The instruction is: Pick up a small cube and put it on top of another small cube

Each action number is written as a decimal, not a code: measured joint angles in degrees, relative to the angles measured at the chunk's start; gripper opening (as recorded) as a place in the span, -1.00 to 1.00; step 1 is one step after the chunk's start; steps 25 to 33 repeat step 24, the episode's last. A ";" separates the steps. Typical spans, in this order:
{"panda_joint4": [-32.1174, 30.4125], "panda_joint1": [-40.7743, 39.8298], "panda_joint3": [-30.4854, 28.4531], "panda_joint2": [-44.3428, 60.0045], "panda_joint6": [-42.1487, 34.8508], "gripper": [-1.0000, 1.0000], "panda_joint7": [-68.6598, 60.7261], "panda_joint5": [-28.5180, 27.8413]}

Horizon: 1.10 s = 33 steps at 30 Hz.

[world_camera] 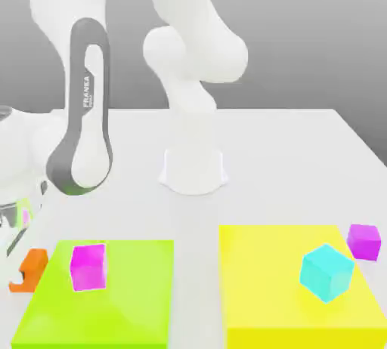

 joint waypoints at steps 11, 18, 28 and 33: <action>-3.59 5.99 1.00 -19.41 -15.67 -1.00 -4.30 -7.71; -6.03 12.48 3.21 -27.04 -20.85 -1.00 -16.46 -8.24; -7.02 12.88 3.11 -22.06 -14.88 1.00 -17.12 -7.93; -7.02 12.88 3.11 -22.06 -14.88 1.00 -17.12 -7.93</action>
